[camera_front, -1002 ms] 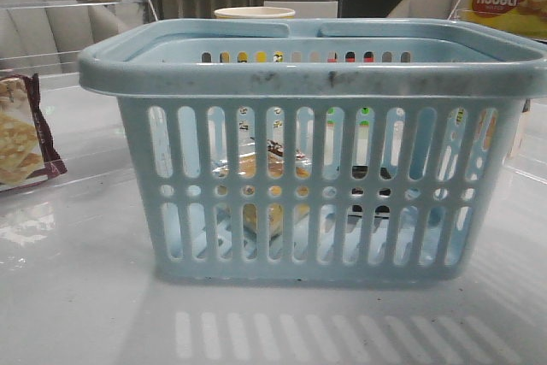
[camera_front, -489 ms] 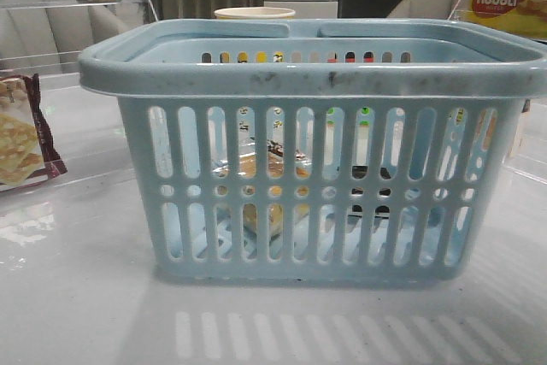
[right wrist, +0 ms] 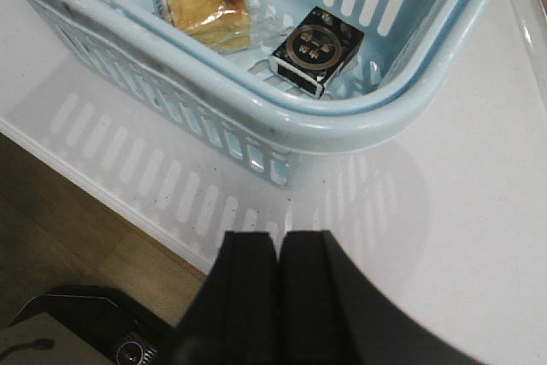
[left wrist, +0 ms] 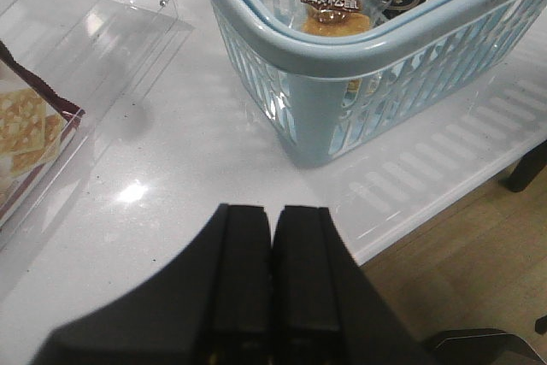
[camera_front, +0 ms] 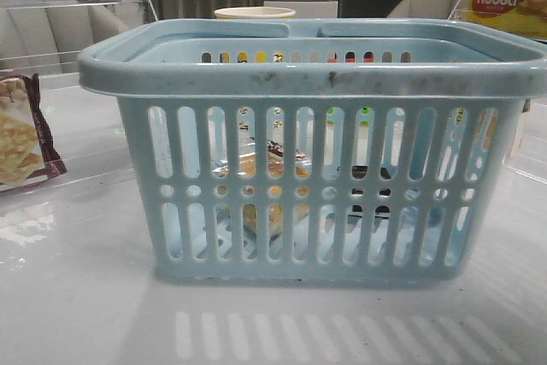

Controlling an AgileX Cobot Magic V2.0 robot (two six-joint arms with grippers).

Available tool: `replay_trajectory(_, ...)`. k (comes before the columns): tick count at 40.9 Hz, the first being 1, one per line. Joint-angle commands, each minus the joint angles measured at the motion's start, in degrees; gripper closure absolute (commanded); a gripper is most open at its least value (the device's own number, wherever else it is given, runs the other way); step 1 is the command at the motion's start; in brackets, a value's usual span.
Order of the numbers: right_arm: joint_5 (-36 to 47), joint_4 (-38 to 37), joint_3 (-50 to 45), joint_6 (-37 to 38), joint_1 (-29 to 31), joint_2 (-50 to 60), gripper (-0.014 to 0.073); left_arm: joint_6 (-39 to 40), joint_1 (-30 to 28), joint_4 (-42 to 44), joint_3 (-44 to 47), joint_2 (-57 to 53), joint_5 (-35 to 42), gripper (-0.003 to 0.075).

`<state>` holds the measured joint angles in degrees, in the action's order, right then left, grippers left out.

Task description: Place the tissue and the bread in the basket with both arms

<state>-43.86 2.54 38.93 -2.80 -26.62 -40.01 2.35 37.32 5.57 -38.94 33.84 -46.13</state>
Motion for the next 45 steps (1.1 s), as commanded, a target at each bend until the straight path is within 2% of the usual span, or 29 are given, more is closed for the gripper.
replay_trajectory(1,3.85,-0.65,1.40,-0.62,-0.05,0.23,0.0529,0.49,0.31,0.36,-1.54,0.01,3.90,0.0626)
replay_trajectory(7,3.85,-0.65,1.40,-0.62,-0.05,0.23,0.0529,0.49,0.02,0.36,-0.66,-1.04,4.76,0.0626)
replay_trajectory(11,3.73,-0.65,1.40,-0.62,-0.05,0.23,0.0529,-0.04,-5.50,0.75,2.62,-4.38,7.89,0.0626)
replay_trajectory(20,3.66,-0.65,1.40,-0.62,-0.05,0.23,0.0529,-0.04,-22.47,0.92,18.19,-19.22,29.67,0.0626)
replay_trajectory(28,3.48,-0.65,1.40,-0.62,-0.05,0.23,0.0529,-0.04,-32.33,-2.12,31.09,-29.85,42.40,0.0625)
replay_trajectory(38,3.48,-0.65,1.40,-0.62,-0.05,0.23,0.0529,-0.04,-34.26,-3.42,39.50,-35.39,49.85,0.0626)
replay_trajectory(40,3.33,-0.65,1.40,-0.62,-0.05,0.23,0.0529,-0.04,-34.26,-3.42,39.18,-35.26,47.24,0.0626)
replay_trajectory(45,3.26,-0.65,1.40,-0.62,-0.05,0.23,0.0529,-0.04,-34.26,-3.42,39.31,-35.17,46.57,0.0626)
